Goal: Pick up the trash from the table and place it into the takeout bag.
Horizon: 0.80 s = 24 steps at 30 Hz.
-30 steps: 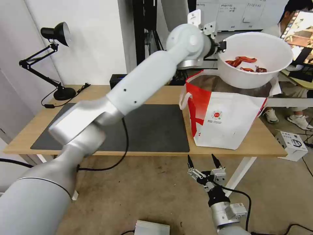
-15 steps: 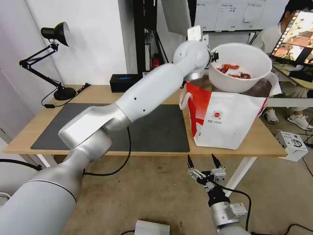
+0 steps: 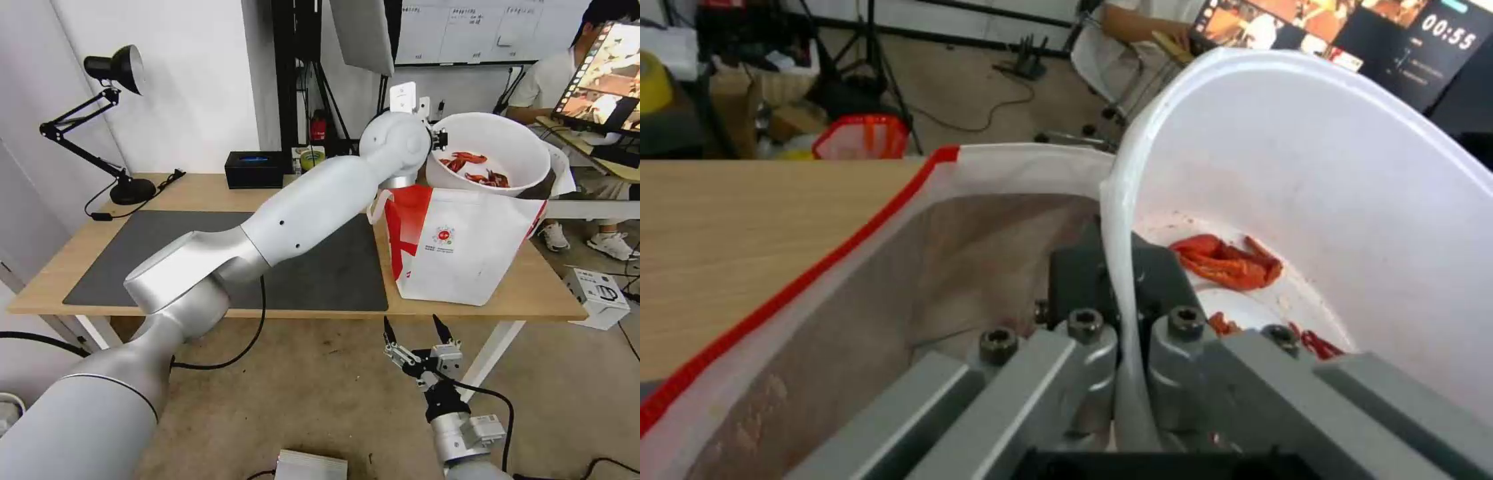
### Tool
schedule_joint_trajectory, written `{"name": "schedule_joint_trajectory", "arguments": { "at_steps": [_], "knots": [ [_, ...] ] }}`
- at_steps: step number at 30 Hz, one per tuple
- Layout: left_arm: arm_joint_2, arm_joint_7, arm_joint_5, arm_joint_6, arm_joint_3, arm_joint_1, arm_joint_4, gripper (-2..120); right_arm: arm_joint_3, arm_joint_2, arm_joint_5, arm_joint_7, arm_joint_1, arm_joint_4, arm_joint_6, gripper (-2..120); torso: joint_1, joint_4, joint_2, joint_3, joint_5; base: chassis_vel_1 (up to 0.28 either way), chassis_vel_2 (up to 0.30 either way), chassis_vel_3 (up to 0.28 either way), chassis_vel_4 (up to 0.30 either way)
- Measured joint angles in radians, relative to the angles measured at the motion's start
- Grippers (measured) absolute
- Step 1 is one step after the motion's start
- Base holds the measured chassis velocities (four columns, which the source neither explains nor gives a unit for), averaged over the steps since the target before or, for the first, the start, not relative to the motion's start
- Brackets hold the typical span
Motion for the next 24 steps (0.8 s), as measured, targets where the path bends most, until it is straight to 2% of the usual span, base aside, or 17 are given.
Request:
{"name": "schedule_joint_trajectory", "arguments": {
  "at_steps": [2, 6, 7, 8, 12, 13, 20, 21, 24],
  "knots": [
    [0.001, 0.002, 0.007, 0.001, 0.004, 0.004, -0.003, 0, 0.000, 0.000, 0.000, 0.000, 0.000, 0.000, 0.000, 100, 0.000, 0.0001, 0.000, 0.000, 0.0000, 0.000, 0.000, 0.000, 0.000],
    [0.001, 0.004, 0.008, 0.002, 0.004, 0.005, -0.007, 7, 0.000, 0.000, 0.000, 0.000, 0.000, 0.000, 0.000, 100, 0.000, 0.0000, 0.000, 0.000, 0.0000, 0.000, 0.000, 0.000, 0.000],
    [0.001, 0.005, 0.008, 0.003, 0.005, 0.004, -0.007, 17, 0.000, 0.000, 0.000, 0.000, 0.000, 0.000, 0.000, 100, 0.000, 0.0000, 0.000, 0.000, 0.0000, 0.000, 0.000, 0.000, 0.000],
    [0.001, 0.005, 0.008, 0.003, 0.005, 0.004, -0.007, 17, 0.000, 0.000, 0.000, 0.000, 0.000, 0.000, 0.000, 100, 0.000, 0.0000, 0.000, 0.000, 0.0000, 0.000, 0.000, 0.000, 0.000],
    [0.001, 0.007, 0.009, 0.003, 0.005, 0.004, -0.007, 38, 0.000, 0.000, 0.000, 0.000, 0.000, 0.000, 0.000, 100, 0.000, 0.0001, 0.000, 0.000, 0.0000, 0.000, 0.000, 0.000, 0.000],
    [0.001, 0.007, 0.009, 0.003, 0.005, 0.004, -0.007, 38, 0.000, 0.000, 0.000, 0.000, 0.000, 0.000, 0.000, 100, 0.000, 0.0001, 0.000, 0.000, 0.0000, 0.000, 0.000, 0.000, 0.000],
    [0.001, 0.010, 0.012, 0.005, 0.005, 0.010, -0.008, 65, 0.000, 0.000, 0.000, 0.000, 0.000, 0.000, 0.000, 100, 0.000, 0.0000, 0.000, 0.000, 0.0000, 0.000, 0.000, 0.000, 0.000],
    [0.001, 0.010, 0.012, 0.005, 0.005, 0.010, -0.008, 65, 0.000, 0.000, 0.000, 0.000, 0.000, 0.000, 0.000, 100, 0.000, 0.0000, 0.000, 0.000, 0.0000, 0.000, 0.000, 0.000, 0.000],
    [0.002, 0.013, 0.016, 0.005, 0.005, 0.012, -0.010, 79, 0.000, 0.000, 0.000, 0.000, 0.000, 0.000, 0.000, 100, 0.000, 0.0000, 0.000, 0.000, 0.0000, 0.000, 0.000, 0.000, 0.000]
  ]
}}
